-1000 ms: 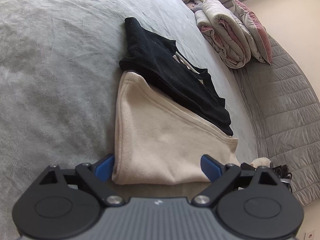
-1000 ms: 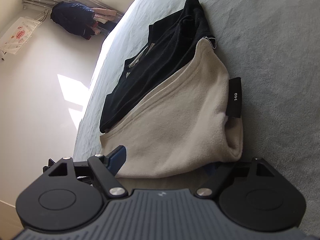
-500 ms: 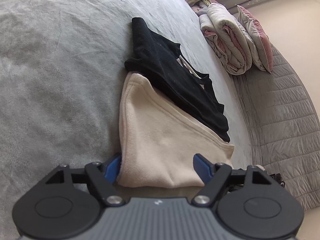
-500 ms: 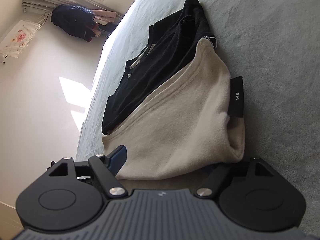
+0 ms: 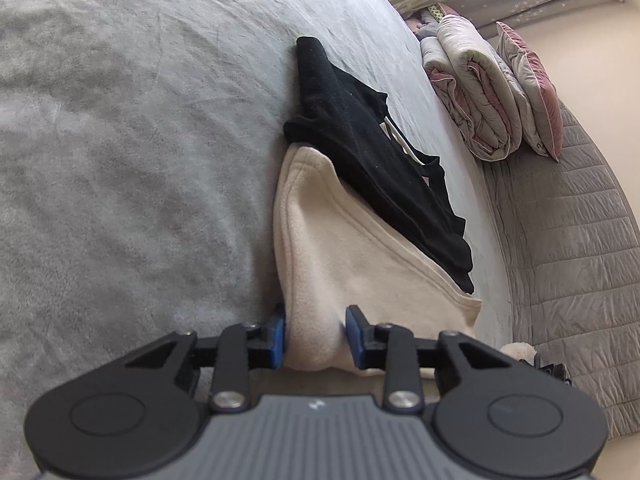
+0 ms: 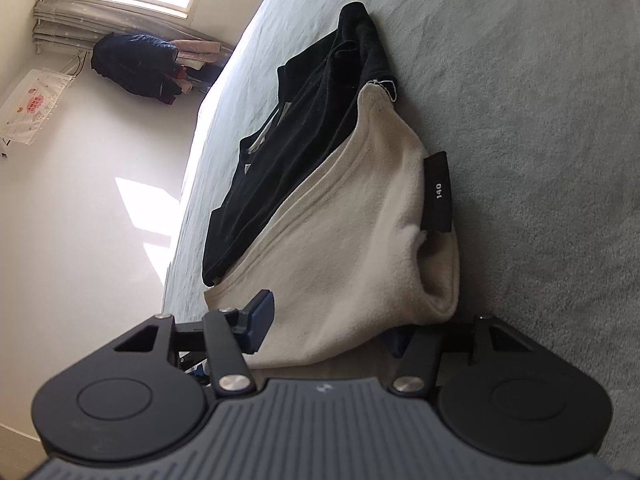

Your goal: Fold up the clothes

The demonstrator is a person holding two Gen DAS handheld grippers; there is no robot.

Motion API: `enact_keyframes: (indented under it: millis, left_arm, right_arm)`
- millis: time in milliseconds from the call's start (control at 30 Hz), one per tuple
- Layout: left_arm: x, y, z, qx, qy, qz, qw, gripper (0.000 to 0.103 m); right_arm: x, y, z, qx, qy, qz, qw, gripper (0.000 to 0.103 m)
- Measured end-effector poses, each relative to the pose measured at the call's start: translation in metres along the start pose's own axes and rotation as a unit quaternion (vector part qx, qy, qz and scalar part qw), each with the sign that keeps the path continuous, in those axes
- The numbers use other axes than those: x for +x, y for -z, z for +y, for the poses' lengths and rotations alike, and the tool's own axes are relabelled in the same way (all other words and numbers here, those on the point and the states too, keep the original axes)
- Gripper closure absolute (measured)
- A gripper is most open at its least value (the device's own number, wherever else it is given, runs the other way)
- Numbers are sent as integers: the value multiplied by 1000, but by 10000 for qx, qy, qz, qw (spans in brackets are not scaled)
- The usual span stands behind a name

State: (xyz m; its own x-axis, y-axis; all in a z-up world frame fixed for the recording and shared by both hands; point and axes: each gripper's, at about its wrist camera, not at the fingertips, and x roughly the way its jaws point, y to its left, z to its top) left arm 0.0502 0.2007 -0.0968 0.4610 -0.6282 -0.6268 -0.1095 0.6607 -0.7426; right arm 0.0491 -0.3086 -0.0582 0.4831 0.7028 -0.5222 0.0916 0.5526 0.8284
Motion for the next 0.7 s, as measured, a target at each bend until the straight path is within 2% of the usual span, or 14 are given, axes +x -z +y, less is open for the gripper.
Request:
enact_keyframes:
  millis: [33, 133, 233, 333, 500, 700]
  left_arm:
    - [0, 0, 1, -44, 32, 9, 10000, 84]
    - [-1, -2, 4, -178, 128, 35, 9998, 86]
    - [-2, -3, 7, -323, 251, 47, 9992, 87]
    - [-6, -3, 7, -551, 556, -36, 9969, 88]
    - [-9, -13, 6, -1049, 1237, -309, 9863, 88]
    - [-1, -35, -2, -1523, 1680, -658, 9717, 89]
  right_arm:
    - [0, 0, -1, 20, 22, -14, 10000, 65]
    - [-1, -1, -7, 186, 30, -76, 9998, 82]
    - [-4, 0, -8, 209, -53, -196, 9996, 88]
    - [-8, 2, -2, 126, -224, -397, 9989, 90]
    - [-13, 0, 8, 53, -620, -758, 9952, 91]
    - [-6, -36, 27, 44, -913, -1052, 9902, 91]
